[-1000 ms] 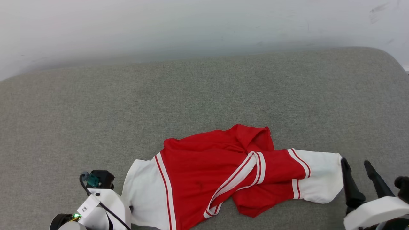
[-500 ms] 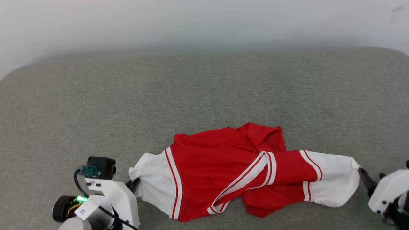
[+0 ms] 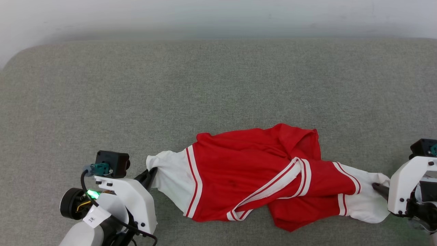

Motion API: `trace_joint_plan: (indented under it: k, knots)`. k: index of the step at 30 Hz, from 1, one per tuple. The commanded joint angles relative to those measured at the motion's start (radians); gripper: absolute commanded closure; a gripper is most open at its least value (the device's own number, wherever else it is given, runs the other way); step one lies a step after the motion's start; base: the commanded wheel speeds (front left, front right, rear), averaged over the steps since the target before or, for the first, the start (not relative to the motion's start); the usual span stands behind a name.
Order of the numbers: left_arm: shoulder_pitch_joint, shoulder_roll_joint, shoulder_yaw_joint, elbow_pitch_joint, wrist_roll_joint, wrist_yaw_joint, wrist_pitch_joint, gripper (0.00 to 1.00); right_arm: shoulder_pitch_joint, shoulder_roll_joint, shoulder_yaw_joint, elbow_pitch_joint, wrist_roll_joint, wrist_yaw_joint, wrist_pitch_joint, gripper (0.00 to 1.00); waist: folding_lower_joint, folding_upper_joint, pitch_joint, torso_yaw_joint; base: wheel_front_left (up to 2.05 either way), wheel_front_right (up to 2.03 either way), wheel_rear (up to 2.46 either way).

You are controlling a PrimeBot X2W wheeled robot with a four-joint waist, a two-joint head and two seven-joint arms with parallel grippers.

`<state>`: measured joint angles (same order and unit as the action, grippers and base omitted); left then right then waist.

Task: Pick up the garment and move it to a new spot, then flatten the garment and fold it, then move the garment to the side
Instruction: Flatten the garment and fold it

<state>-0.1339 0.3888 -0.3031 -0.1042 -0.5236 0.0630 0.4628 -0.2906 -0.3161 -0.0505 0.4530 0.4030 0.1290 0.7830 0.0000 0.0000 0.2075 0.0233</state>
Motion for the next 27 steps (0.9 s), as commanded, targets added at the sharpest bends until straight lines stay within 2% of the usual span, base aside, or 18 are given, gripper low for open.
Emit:
trace_joint_plan:
  k: [1, 6, 9, 18, 20, 27]
  knots:
    - [-0.011, -0.003, 0.002, -0.006, 0.006, 0.005, -0.007, 1.0, 0.044, 0.035, 0.05, 0.061, 0.023, 0.003, 0.045, 1.0, 0.0, 0.0, 0.006, 0.003, 0.0, 0.0, 0.0]
    - [-0.012, 0.0, 0.009, -0.001, 0.009, 0.01, -0.023, 1.0, 0.004, -0.008, 0.056, 0.033, 0.034, 0.001, 0.011, 1.0, 0.0, 0.0, -0.005, -0.001, 0.0, 0.0, 0.0]
    - [-0.017, 0.002, 0.022, 0.003, 0.014, 0.017, -0.048, 1.0, -0.033, -0.039, 0.03, -0.019, 0.019, 0.001, -0.046, 1.0, 0.0, 0.0, -0.022, -0.008, 0.0, 0.0, 0.0]
    - [-0.092, -0.003, 0.083, 0.007, 0.005, 0.032, -0.129, 1.0, -0.084, -0.043, -0.045, -0.154, -0.043, 0.001, -0.152, 1.0, 0.0, 0.0, -0.072, -0.025, 0.0, 0.0, 0.0]
    - [-0.154, 0.002, 0.102, 0.015, 0.007, 0.031, -0.144, 1.0, -0.109, -0.036, -0.067, -0.203, -0.063, 0.001, -0.182, 1.0, 0.0, 0.0, -0.085, -0.029, 0.0, 0.0, 0.0]
    - [-0.345, -0.003, 0.129, 0.105, -0.031, -0.001, -0.135, 1.0, -0.22, -0.045, -0.079, -0.242, -0.114, 0.001, -0.224, 1.0, 0.0, 0.0, -0.084, -0.038, 0.0, 0.0, 0.0]
